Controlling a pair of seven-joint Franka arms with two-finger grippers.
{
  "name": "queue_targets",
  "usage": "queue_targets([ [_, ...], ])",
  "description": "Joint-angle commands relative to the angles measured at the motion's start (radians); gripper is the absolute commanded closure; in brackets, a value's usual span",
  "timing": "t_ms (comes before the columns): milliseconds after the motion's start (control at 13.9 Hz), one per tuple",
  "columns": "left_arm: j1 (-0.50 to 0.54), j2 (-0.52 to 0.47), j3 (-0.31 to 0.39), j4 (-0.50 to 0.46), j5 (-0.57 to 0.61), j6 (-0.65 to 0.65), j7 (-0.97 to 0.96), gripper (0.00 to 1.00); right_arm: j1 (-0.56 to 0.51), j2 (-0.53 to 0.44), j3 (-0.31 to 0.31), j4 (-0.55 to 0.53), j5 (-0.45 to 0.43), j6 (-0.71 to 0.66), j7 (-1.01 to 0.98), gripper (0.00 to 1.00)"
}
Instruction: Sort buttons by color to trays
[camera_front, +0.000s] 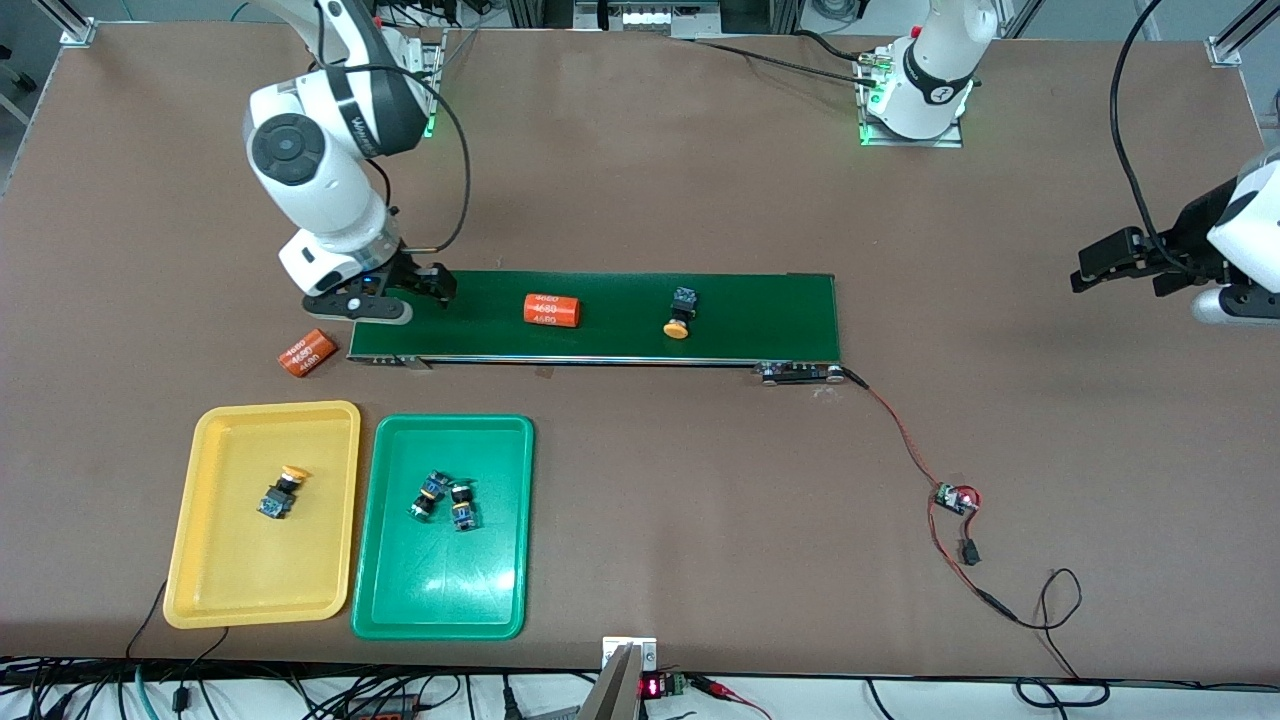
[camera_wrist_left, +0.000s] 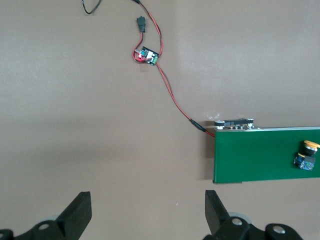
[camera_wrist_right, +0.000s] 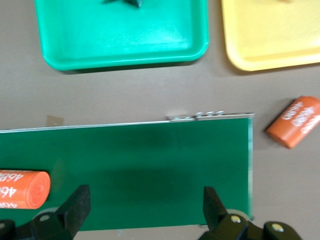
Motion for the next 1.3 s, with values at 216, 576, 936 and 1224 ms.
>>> queue_targets([
  [216,-0.021,0.0,0.007,0.061,0.028,-0.086,-0.087,0.0,-0.073,-0.158,0.005,-0.138,0.008,-0.007,-0.066,0.0],
  [576,-0.024,-0.002,0.002,0.049,0.029,-0.082,-0.089,0.0,-0.052,-0.132,0.013,-0.175,0.014,0.039,-0.045,0.0],
  [936,-0.012,-0.022,0.013,0.049,0.028,-0.071,-0.084,0.0,0.049,-0.02,0.013,-0.156,0.014,0.133,0.095,0.0],
  [1224,-0.001,-0.04,0.011,0.049,0.028,-0.071,-0.078,0.0,0.081,0.012,0.014,-0.15,0.014,0.167,0.157,0.0],
])
